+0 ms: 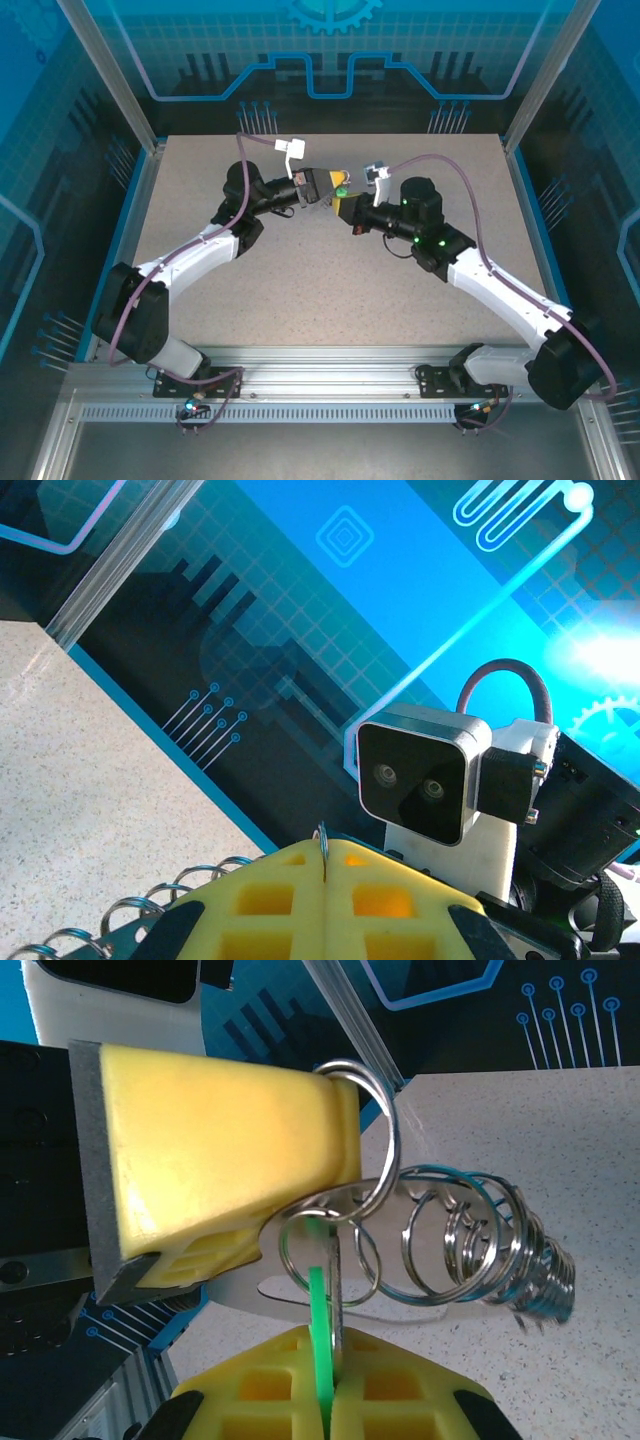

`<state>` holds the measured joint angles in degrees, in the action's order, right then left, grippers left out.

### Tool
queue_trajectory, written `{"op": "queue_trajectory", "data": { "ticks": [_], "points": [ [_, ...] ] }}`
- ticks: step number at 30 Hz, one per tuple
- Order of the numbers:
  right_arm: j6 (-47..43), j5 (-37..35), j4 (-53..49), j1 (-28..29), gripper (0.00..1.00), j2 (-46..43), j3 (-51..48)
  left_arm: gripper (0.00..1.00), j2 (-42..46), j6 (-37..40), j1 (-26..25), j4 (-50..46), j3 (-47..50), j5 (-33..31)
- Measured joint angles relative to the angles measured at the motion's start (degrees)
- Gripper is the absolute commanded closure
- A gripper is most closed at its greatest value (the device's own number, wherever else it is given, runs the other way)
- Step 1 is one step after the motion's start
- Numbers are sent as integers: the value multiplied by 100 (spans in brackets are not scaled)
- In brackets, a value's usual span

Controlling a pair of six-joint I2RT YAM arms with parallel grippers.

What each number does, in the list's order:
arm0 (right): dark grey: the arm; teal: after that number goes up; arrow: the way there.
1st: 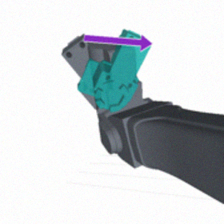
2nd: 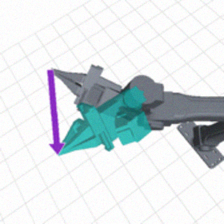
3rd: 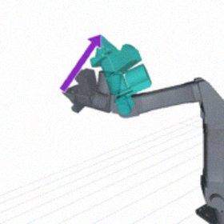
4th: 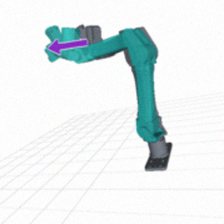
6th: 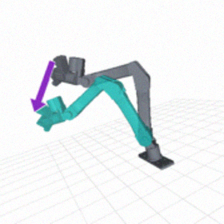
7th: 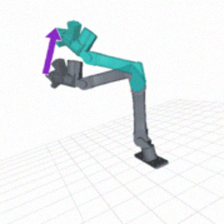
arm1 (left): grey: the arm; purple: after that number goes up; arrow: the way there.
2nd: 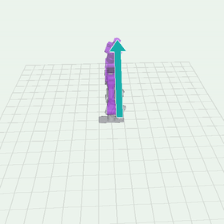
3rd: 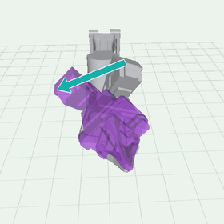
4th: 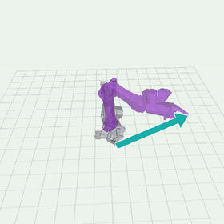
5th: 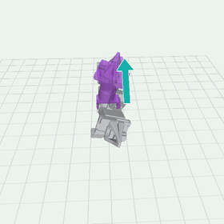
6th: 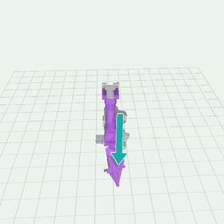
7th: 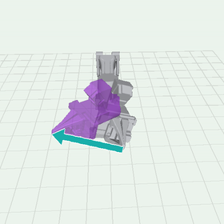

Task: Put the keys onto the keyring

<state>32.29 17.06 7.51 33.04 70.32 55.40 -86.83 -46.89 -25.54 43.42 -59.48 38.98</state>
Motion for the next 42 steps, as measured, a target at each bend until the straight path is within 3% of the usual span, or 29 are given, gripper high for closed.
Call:
{"op": "queue_trajectory", "data": {
  "ticks": [7, 14, 22, 29, 42],
  "points": [
    [85, -13, -243, -33, 73, -428, -293, 100, 0, -20, -52, 236, 0, -26],
    [118, -17, -518, -234, 69, -1021, -697, 100, 0, -20, -52, 260, 0, -26],
    [494, -94, -619, -894, 56, -1661, -935, 100, 0, -20, -52, 326, 0, -20],
    [1130, -57, -140, -1172, 53, -1296, -817, 100, 0, -20, -52, 378, 0, -17],
    [1731, 363, 1049, -1016, 54, -304, 37, 100, 0, -20, -52, 472, 0, -17]
  ]
}}
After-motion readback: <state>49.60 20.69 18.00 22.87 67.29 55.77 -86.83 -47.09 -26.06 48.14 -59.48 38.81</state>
